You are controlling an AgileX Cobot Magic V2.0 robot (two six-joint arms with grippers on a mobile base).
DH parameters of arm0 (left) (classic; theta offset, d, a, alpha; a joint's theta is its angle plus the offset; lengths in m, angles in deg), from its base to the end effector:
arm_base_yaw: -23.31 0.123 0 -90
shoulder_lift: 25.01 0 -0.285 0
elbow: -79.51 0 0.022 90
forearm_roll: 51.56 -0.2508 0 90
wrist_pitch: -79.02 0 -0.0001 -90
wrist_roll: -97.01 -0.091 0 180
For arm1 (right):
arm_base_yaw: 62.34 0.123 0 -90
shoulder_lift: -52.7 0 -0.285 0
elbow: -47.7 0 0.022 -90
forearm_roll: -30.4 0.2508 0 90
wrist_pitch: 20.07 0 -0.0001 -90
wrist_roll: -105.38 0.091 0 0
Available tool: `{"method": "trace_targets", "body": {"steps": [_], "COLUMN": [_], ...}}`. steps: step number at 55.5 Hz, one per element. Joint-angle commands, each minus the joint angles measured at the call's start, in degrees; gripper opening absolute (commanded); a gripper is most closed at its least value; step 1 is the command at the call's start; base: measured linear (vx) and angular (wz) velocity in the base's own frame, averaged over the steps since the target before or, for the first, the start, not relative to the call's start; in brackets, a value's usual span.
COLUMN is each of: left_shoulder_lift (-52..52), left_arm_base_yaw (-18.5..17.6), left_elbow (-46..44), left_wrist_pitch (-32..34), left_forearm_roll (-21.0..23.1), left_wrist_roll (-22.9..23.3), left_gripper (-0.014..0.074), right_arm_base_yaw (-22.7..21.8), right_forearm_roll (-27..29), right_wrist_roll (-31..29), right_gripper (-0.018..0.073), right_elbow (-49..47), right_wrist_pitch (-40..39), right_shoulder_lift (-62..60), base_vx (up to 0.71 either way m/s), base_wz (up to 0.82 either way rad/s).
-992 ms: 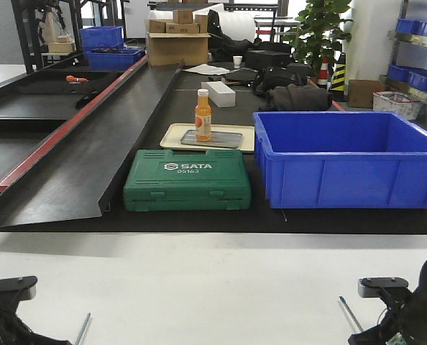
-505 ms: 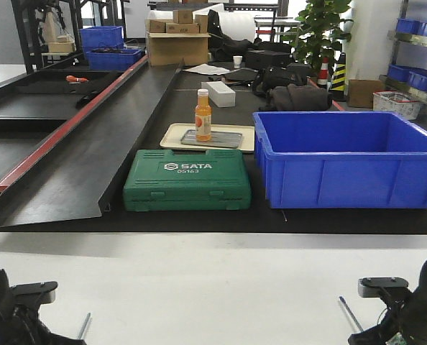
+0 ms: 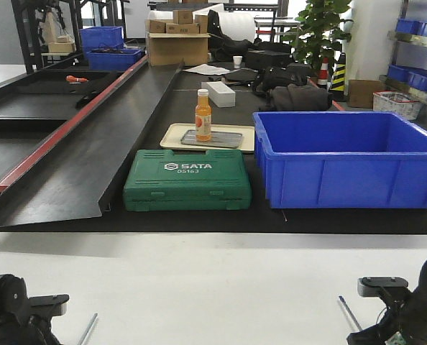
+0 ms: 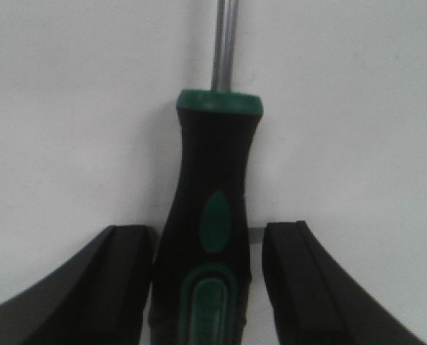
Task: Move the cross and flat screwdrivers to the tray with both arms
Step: 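Close left and right grippers around the screwdriver handles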
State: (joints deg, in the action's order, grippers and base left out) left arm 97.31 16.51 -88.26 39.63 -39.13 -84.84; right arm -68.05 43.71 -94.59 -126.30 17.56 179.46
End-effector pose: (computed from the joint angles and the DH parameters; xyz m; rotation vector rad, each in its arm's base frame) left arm 0.3530 -0.0546 0.1140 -0.0147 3.0342 -0.2292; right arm 0.3851 -0.0256 0.1086 -0.1124 2.9372 0.1709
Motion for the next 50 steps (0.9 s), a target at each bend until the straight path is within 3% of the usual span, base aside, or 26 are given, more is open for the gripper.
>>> {"method": "trace_targets", "body": {"steps": [1,15,21,31,50], "left_shoulder_lift": [-0.59,0.02,0.02,0.02,-3.7], "left_arm_base_yaw": [-0.35,-0.35,-0.35,-0.35,-0.76], "left_elbow": [-0.94,-1.05,-1.05,-1.05,-1.05], "left_wrist_pitch": [0.8,-0.8,-1.89,-3.42,-1.9], "left_forearm_roll": [0.64,-3.22,-5.64,-8.69,-10.65], "left_wrist_roll": [0.18,0.27,0.3,0.22,0.02], "left_gripper": [0.0471,0.0347,0.024,-0.0008,-0.0002], "right_arm_base_yaw": [-0.07,-0.07,-0.07,-0.07,-0.07], "right_forearm_roll": [2.28,3.11,3.39,4.1,4.1], "right_wrist_roll": [0.31,0.26,0.26,0.26,0.0], "right_gripper": [-0.0008,-0.0008,-0.0008,-0.0008,-0.0008], "right_elbow": [-0.21,-0.21,-0.21,-0.21,-0.21], "right_wrist_pitch": [1.11,0.76,0.65,0.65,2.72], "right_shoulder_lift": [-1.12,-1.12,-1.12,-1.12,-2.94], "base_vx": [0.0,0.0,0.0,0.0,0.0], "base_wz": [0.0,0.0,0.0,0.0,0.0]}}
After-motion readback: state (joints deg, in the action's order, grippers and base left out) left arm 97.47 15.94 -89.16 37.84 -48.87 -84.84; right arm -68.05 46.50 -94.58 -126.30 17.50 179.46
